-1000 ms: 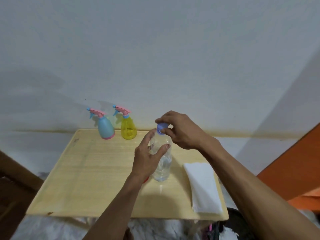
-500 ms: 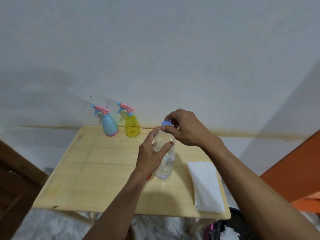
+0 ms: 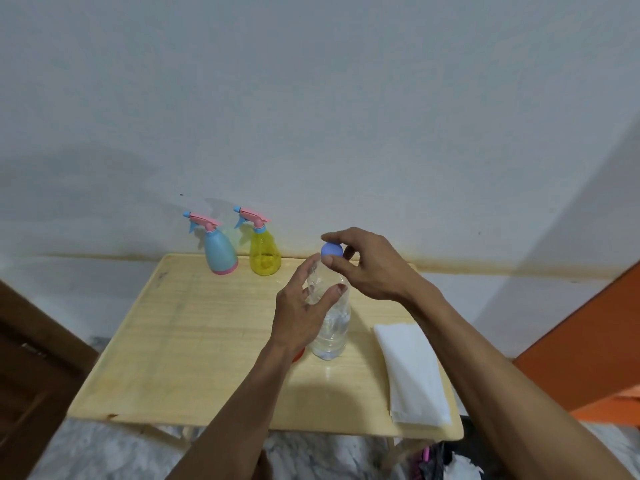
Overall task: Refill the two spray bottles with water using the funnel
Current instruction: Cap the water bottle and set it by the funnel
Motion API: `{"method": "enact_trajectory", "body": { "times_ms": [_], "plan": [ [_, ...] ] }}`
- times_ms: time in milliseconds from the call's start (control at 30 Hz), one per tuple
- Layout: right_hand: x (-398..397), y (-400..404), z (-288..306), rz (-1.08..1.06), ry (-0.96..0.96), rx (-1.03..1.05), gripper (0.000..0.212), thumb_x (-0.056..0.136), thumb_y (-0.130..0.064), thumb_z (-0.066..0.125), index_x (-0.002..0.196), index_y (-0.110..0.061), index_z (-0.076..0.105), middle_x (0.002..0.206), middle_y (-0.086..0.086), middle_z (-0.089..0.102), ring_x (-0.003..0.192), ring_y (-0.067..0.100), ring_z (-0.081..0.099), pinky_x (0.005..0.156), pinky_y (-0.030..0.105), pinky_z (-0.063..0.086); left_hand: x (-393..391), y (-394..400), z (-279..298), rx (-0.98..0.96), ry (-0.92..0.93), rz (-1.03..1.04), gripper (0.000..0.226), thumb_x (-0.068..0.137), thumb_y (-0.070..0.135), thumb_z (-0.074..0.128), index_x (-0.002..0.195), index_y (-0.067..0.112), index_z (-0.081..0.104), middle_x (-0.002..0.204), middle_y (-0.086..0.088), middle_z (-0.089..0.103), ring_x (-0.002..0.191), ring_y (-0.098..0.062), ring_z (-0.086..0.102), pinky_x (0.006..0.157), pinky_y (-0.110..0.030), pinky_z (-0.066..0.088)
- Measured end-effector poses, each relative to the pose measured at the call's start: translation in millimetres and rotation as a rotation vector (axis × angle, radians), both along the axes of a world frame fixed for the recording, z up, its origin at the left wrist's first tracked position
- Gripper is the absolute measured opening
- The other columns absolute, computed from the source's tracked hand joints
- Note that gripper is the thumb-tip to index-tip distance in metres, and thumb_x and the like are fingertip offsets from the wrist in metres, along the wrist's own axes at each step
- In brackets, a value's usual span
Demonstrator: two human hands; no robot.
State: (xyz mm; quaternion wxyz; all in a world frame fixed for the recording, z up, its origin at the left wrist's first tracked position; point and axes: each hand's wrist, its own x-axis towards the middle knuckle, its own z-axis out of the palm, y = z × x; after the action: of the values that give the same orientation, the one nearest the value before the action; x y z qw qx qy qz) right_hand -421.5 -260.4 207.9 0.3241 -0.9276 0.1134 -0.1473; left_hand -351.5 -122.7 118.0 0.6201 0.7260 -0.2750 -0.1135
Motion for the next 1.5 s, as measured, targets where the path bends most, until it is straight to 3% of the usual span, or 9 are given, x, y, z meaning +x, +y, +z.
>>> {"method": "enact_trajectory", "body": {
  "times_ms": [100, 233, 467, 667, 767, 900, 1167, 1333, 1500],
  "plan": [
    [0, -1, -2, -0.002, -0.019, 0.013, 0.030, 0.098, -0.031, 0.065, 0.125, -0.015, 0.067, 0.118, -0.005, 0.068, 0.089, 0.009, 0.060, 0.074, 0.005, 0.041, -1, -2, 0, 0.000, -0.001, 0.010, 0.060, 0.081, 0.032, 0.079, 0.135, 0.032, 0.054, 0.129, 0.011, 0.062, 0.127, 0.007, 0.049, 0.106, -0.036, 0.048],
    [6, 6, -11, -0.056, -0.062, -0.062, 0.027, 0.097, -0.032, 0.066, 0.115, -0.011, 0.067, 0.106, 0.001, 0.069, 0.089, 0.015, 0.058, 0.078, 0.022, 0.043, 0, -3, -1, -0.004, -0.022, 0.023, 0.057, 0.081, 0.029, 0.080, 0.133, 0.030, 0.057, 0.126, 0.010, 0.064, 0.127, 0.003, 0.051, 0.104, -0.037, 0.050],
    [7, 11, -19, -0.170, -0.163, -0.029, 0.039, 0.088, -0.044, 0.074, 0.101, -0.009, 0.068, 0.096, 0.002, 0.070, 0.085, 0.019, 0.062, 0.077, 0.033, 0.051, -4, -3, 3, -0.017, -0.040, 0.021, 0.052, 0.081, 0.031, 0.080, 0.128, 0.030, 0.059, 0.115, 0.018, 0.067, 0.122, 0.001, 0.055, 0.102, -0.036, 0.051],
    [11, 16, -19, -0.301, -0.164, 0.110, 0.046, 0.075, -0.052, 0.084, 0.088, -0.013, 0.063, 0.077, -0.005, 0.061, 0.072, 0.012, 0.057, 0.064, 0.025, 0.046, -3, -2, 1, -0.012, -0.020, 0.014, 0.065, 0.081, 0.035, 0.078, 0.140, 0.025, 0.052, 0.131, 0.012, 0.063, 0.129, 0.000, 0.050, 0.105, -0.037, 0.049],
    [8, 11, -17, -0.232, -0.121, 0.197, 0.041, 0.075, -0.049, 0.085, 0.095, -0.018, 0.067, 0.086, -0.010, 0.067, 0.074, 0.007, 0.059, 0.064, 0.016, 0.043, -3, 0, 1, -0.024, -0.019, 0.017, 0.059, 0.081, 0.030, 0.079, 0.135, 0.026, 0.055, 0.129, 0.015, 0.063, 0.128, 0.002, 0.050, 0.104, -0.035, 0.049],
    [-1, -1, -14, -0.035, -0.022, 0.219, 0.032, 0.090, -0.044, 0.074, 0.117, -0.028, 0.070, 0.113, -0.012, 0.070, 0.094, 0.011, 0.064, 0.081, 0.024, 0.048, -4, 2, 3, -0.034, -0.003, 0.015, 0.059, 0.081, 0.029, 0.080, 0.135, 0.026, 0.056, 0.130, 0.019, 0.061, 0.126, 0.009, 0.049, 0.104, -0.029, 0.049],
    [1, 3, -22, -0.132, -0.108, 0.240, 0.028, 0.084, -0.042, 0.081, 0.100, -0.021, 0.070, 0.104, -0.010, 0.072, 0.096, 0.008, 0.065, 0.073, 0.009, 0.043, -6, 0, 2, -0.031, -0.013, 0.012, 0.055, 0.081, 0.025, 0.081, 0.131, 0.027, 0.058, 0.124, 0.028, 0.061, 0.127, 0.005, 0.049, 0.104, -0.032, 0.049],
    [3, 6, -21, -0.174, -0.143, 0.299, 0.032, 0.079, -0.042, 0.085, 0.091, -0.018, 0.067, 0.096, -0.008, 0.073, 0.094, 0.013, 0.066, 0.080, 0.025, 0.052, -6, 1, 2, -0.032, -0.014, 0.012, 0.057, 0.080, 0.029, 0.081, 0.132, 0.031, 0.057, 0.124, 0.025, 0.062, 0.126, 0.005, 0.050, 0.104, -0.035, 0.049],
    [4, 3, -19, -0.170, -0.147, 0.320, 0.033, 0.077, -0.045, 0.085, 0.086, -0.019, 0.067, 0.092, -0.010, 0.073, 0.091, 0.013, 0.067, 0.075, 0.026, 0.053, -4, 2, 4, -0.019, 0.007, -0.017, 0.060, 0.081, 0.033, 0.080, 0.136, 0.034, 0.054, 0.128, 0.025, 0.060, 0.128, 0.009, 0.046, 0.106, -0.034, 0.048]
  ]
}}
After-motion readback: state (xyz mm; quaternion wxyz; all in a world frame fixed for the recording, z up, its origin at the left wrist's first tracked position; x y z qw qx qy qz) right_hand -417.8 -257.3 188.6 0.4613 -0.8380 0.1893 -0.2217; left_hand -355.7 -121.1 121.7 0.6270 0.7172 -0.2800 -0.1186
